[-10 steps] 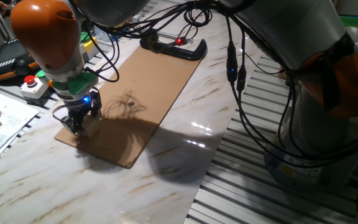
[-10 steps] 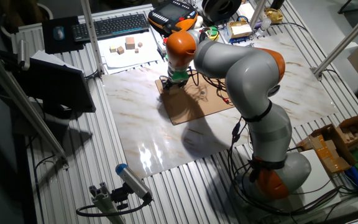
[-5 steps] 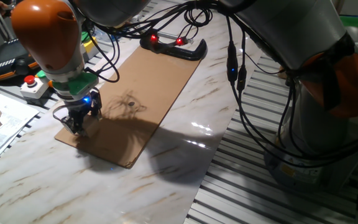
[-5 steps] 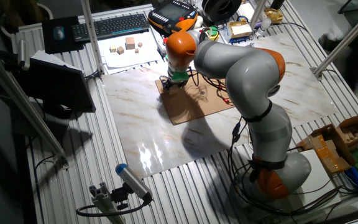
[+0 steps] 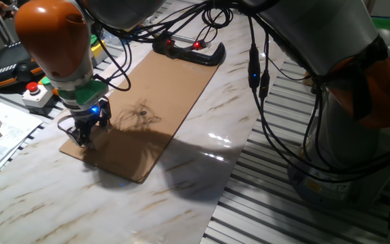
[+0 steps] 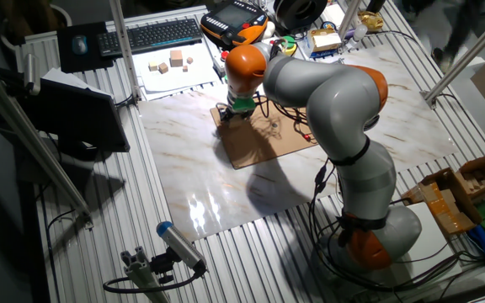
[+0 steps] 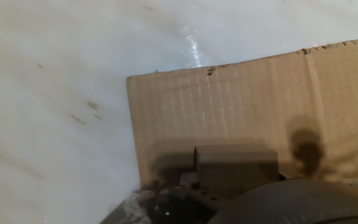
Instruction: Hold a small block with the gripper and sweep it from left to right on the table
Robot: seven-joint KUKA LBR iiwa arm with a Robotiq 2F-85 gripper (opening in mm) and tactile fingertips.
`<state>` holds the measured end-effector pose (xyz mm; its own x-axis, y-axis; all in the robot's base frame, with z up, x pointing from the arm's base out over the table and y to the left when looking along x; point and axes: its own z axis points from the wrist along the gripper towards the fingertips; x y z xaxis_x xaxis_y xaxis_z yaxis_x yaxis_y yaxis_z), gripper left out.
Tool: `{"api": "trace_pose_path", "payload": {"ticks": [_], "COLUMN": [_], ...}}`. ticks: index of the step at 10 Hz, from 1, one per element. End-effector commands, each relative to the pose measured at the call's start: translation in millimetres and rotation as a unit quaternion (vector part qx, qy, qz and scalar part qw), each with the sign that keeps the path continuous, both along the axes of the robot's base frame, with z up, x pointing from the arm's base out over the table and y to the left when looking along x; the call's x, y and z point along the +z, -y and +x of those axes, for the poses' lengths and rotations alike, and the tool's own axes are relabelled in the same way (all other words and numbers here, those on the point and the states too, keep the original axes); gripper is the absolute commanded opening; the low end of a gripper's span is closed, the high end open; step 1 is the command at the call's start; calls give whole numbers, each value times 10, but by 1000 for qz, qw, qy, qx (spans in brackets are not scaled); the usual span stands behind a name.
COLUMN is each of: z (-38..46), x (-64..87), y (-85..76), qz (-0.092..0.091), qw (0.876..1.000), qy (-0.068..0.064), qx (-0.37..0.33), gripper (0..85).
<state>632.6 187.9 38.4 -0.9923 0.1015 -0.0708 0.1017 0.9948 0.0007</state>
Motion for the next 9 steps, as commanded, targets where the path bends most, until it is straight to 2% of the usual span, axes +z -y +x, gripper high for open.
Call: {"api": "trace_pose_path", "payload": {"ticks": [1, 5, 9], "z": [14, 30, 47], "x": [20, 76, 260], "y": [-1, 15, 75], "qz": [0, -7, -12], "qw": [1000, 1000, 1000], "qy": [2, 6, 6], "qx": [-1, -3, -5], "gripper": [660, 703, 703]}}
